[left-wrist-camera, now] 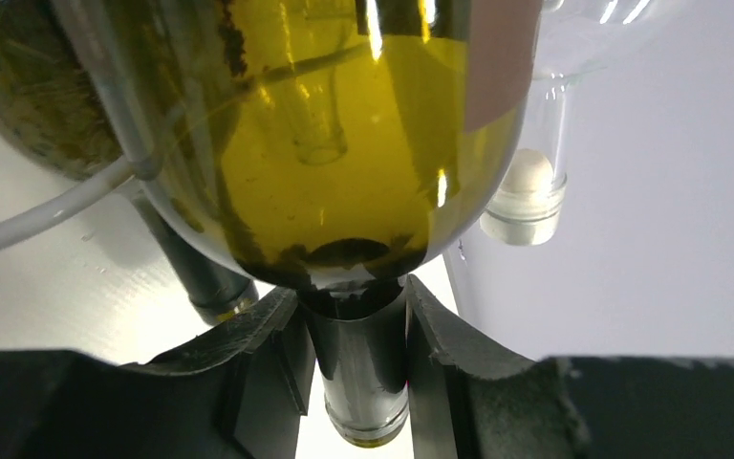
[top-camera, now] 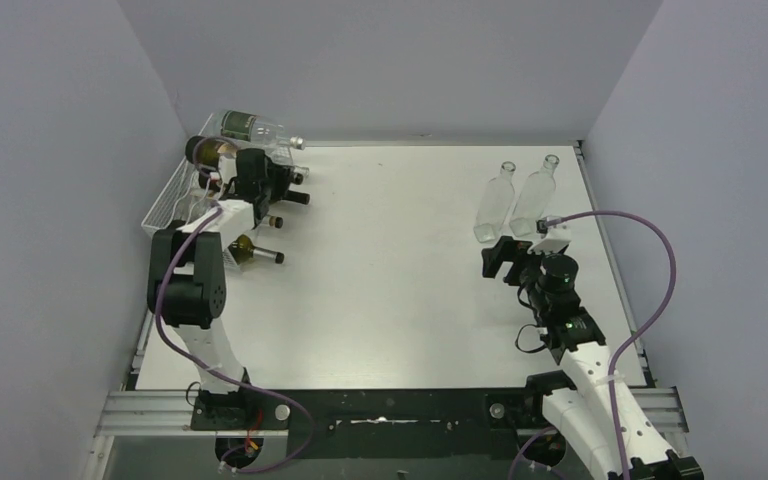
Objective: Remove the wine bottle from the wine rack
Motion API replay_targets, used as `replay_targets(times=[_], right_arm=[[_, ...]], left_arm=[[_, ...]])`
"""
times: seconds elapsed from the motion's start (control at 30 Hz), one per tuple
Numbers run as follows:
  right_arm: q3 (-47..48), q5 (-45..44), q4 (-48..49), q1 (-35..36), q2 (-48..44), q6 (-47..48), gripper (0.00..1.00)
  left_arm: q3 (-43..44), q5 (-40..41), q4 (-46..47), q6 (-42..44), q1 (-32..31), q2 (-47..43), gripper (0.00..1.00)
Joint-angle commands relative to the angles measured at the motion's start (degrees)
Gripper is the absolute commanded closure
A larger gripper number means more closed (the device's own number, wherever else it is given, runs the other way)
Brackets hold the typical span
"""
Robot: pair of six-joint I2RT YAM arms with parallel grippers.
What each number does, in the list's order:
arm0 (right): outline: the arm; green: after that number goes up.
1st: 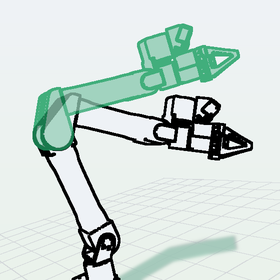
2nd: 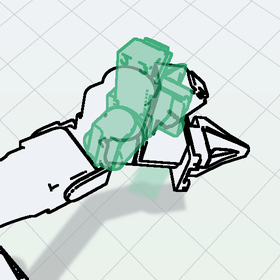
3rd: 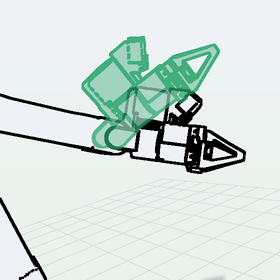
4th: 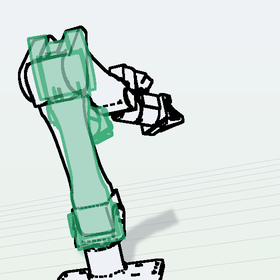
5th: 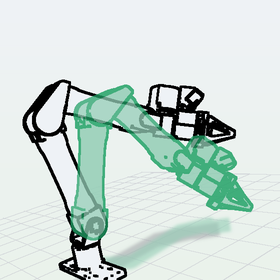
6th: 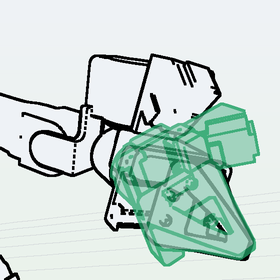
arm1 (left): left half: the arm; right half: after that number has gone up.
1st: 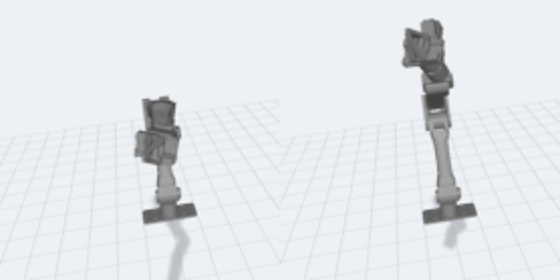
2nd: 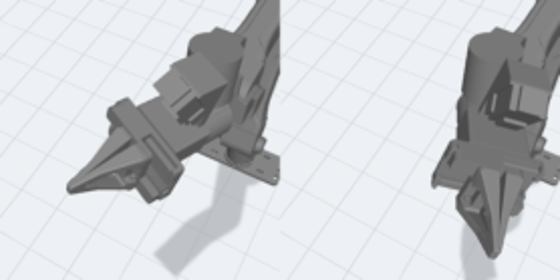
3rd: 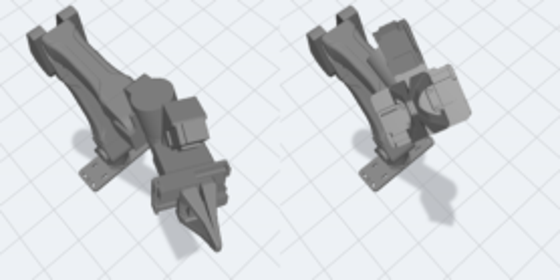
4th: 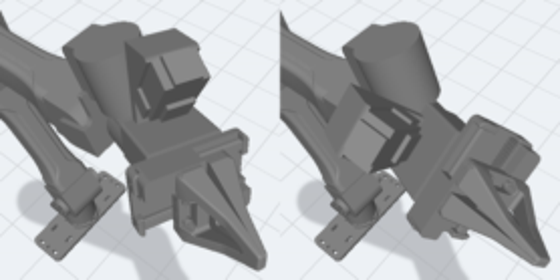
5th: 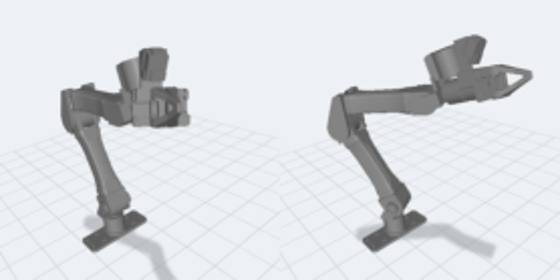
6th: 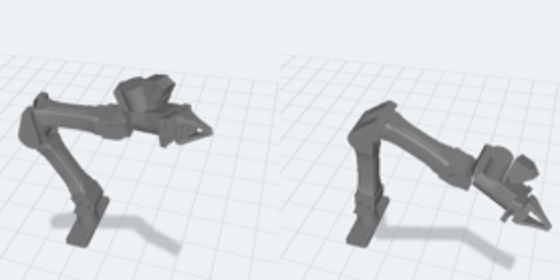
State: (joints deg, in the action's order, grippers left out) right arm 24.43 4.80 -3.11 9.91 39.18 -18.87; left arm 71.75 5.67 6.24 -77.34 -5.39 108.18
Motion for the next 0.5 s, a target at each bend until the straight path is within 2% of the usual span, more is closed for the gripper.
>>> replay_targets(times=[0.0,0.2,0.27,0.47], right_arm=[[1.9,0.4,2.5,0.4,0.5,0.5,0.02],[1.9,0.9,2.9,0.4,0.8,0.4,0.02],[1.9,1.5,3.1,0.5,1.0,0.5,0.02],[1.8,3.6,3.6,0.6,1.2,0.8,0.02]], left_arm=[[-2.7,-2.3,4.1,1.5,0.9,-8.4,0.74],[-10.8,-4.2,4.4,0.9,1.1,-18.8,0.82],[-12.9,-5.3,3.3,1.1,1.1,-22.0,0.88],[-18.1,-8.6,-2.4,4.2,1.2,-32.7,0.92]])
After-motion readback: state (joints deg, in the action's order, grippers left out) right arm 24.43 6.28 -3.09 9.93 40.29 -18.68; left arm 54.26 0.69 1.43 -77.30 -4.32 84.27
